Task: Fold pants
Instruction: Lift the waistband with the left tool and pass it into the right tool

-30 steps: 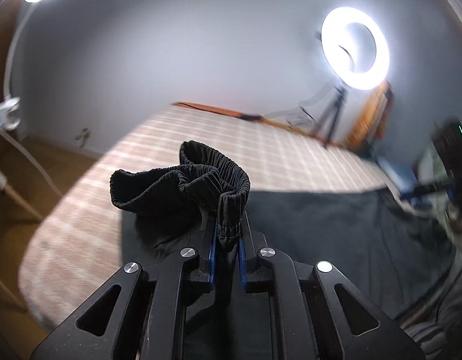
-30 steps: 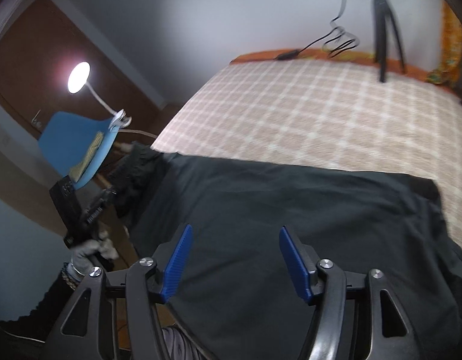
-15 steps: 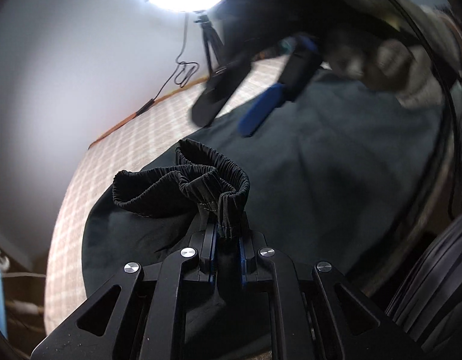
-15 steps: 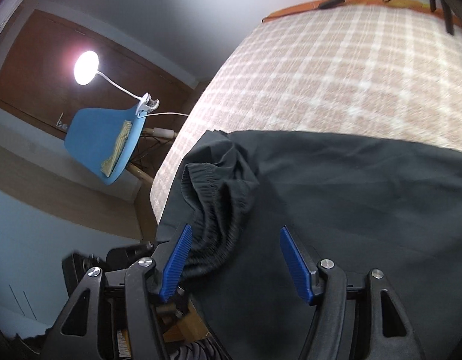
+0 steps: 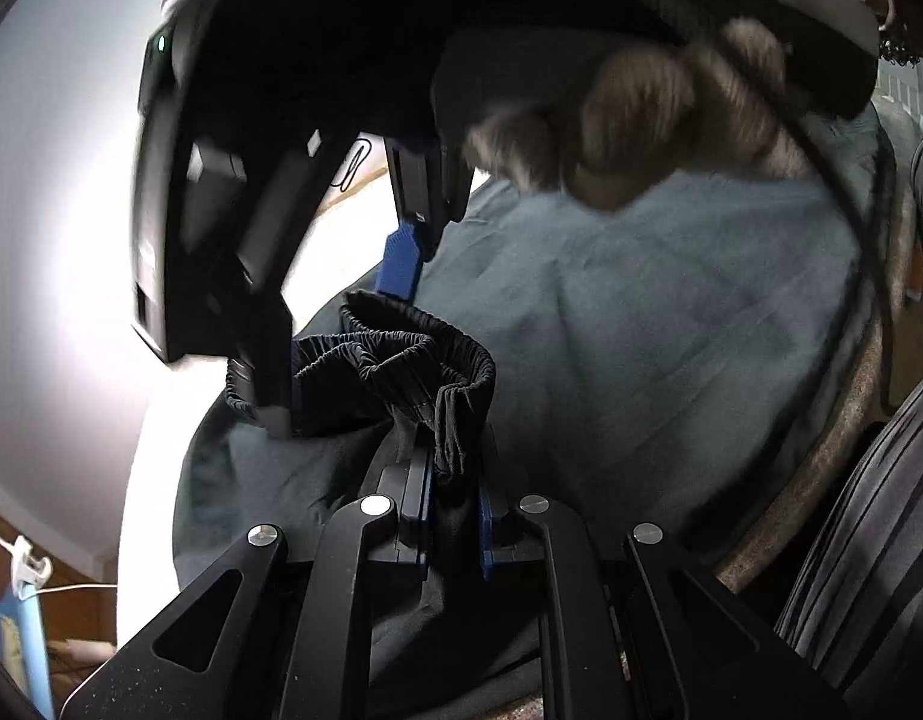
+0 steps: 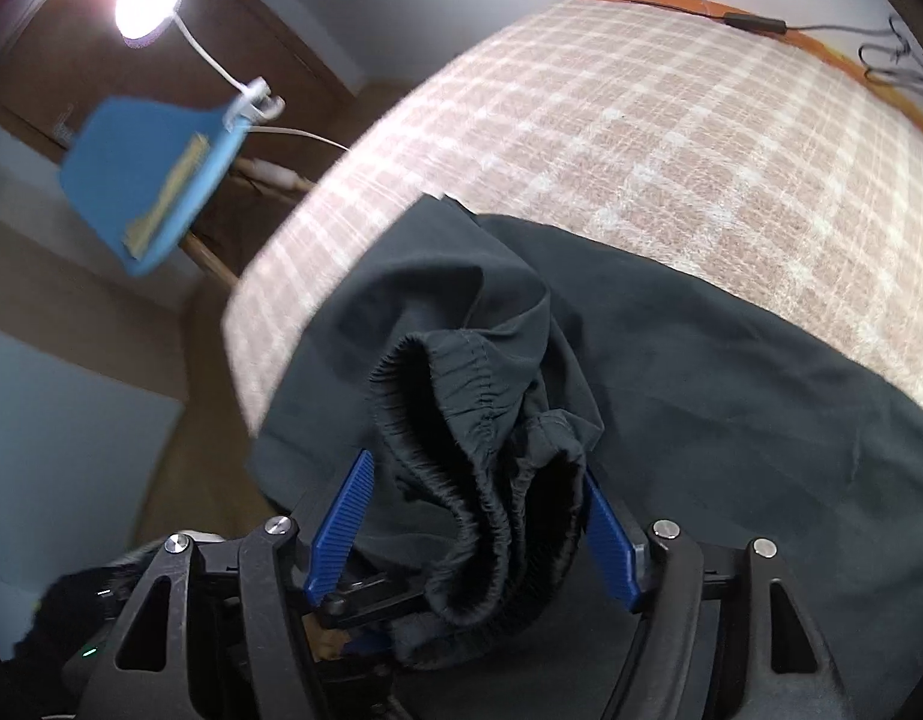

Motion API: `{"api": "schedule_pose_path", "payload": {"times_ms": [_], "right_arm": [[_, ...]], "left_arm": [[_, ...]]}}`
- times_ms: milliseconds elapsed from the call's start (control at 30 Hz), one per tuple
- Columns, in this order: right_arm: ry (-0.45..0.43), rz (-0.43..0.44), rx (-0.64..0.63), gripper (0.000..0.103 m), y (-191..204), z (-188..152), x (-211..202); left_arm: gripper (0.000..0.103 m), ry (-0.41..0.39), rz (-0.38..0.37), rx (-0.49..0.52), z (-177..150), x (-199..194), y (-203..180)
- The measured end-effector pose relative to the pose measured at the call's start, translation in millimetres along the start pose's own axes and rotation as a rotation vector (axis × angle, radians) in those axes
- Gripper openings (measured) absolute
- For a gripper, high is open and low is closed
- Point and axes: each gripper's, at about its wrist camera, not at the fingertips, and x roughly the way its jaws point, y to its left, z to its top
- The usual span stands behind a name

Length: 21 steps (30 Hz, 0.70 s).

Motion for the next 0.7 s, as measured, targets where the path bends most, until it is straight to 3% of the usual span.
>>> {"api": "schedule_pose_path", "payload": {"times_ms": [100,167,267,533,633,700], "right_arm": [[0.005,-0.052,0.051,0.065,-10,-1,4],[-0.010,0.008,0.158,0.055,-32,-6,-1],[-0.037,0.105,0.284,0.055,-58,-19,-8],[-0.049,0.257,0.359,0.054,-72,-38,-7],[-0.051,0.293,0.359,0.035,-67,-38,-2],[-0.073,0.306,0.372,0.028,-66,-39,-1]], "left_arm": [[0.010,-0.008,0.007,0.002,-4,-6,-1],[0.010,-0.015,0.011,0.002,-5,-10,-3],[0.010,-0.025,0.010,-0.005,-6,-16,-7],[0.016,-0.021,0.032,-0.032,-10,-23,-11],[0.020,-0.024,0.048,-0.041,-10,-29,-10],[0.025,-0.021,0.064,-0.043,-10,-33,-11]]}}
